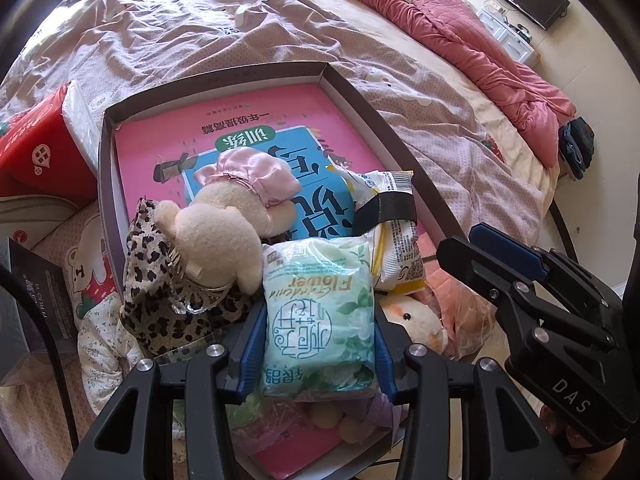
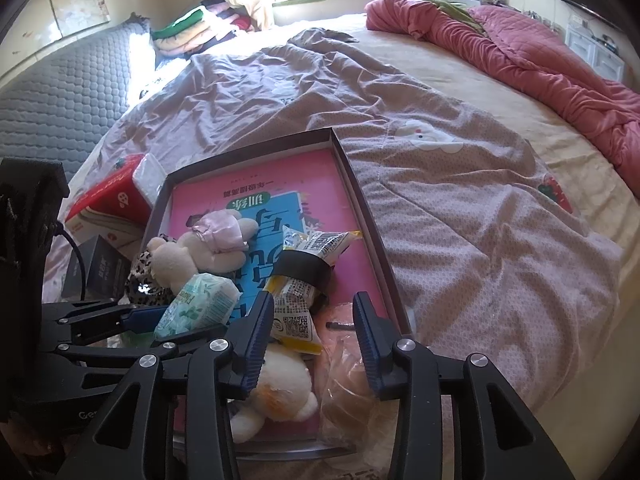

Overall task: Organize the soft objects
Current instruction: 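Open both tools and release the packages onto the tray, then withdraw both open tools up and back from the tray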

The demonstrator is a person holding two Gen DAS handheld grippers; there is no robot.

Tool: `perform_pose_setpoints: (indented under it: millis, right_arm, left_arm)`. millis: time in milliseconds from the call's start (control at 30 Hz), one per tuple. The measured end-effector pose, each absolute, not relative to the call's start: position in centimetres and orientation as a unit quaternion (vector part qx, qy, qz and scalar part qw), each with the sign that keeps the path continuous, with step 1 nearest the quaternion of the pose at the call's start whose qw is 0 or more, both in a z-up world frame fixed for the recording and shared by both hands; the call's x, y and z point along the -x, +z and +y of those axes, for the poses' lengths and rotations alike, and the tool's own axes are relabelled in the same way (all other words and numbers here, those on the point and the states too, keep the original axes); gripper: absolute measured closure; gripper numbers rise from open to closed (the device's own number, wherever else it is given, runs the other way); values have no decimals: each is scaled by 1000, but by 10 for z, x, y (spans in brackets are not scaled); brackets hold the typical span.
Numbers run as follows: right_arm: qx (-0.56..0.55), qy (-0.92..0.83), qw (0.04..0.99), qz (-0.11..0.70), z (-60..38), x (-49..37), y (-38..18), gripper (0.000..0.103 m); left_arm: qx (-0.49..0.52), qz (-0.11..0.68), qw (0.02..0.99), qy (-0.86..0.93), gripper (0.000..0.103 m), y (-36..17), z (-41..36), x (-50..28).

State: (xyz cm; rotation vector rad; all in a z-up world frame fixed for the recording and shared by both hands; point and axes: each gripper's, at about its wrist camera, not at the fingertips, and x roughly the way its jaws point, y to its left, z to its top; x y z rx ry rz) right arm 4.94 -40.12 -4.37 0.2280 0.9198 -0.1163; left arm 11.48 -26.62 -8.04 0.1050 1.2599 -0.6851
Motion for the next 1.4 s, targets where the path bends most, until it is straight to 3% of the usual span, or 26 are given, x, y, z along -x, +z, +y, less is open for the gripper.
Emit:
perform_pose_setpoints:
  millis: [1033, 1133, 1400]
  right_arm:
    - [-98, -68, 891, 439, -396, -41, -31, 59]
    - [-98, -68, 891, 438, -396, -40, -31, 48]
    - [-98, -70, 893, 433, -395, -35, -24, 46]
  left_arm:
    - [-55, 558, 766, -314, 38, -57, -250, -97]
    - [-56, 555, 769, -313, 38, -53, -249, -94]
    - [-55, 541, 779, -313, 35, -37, -244, -88]
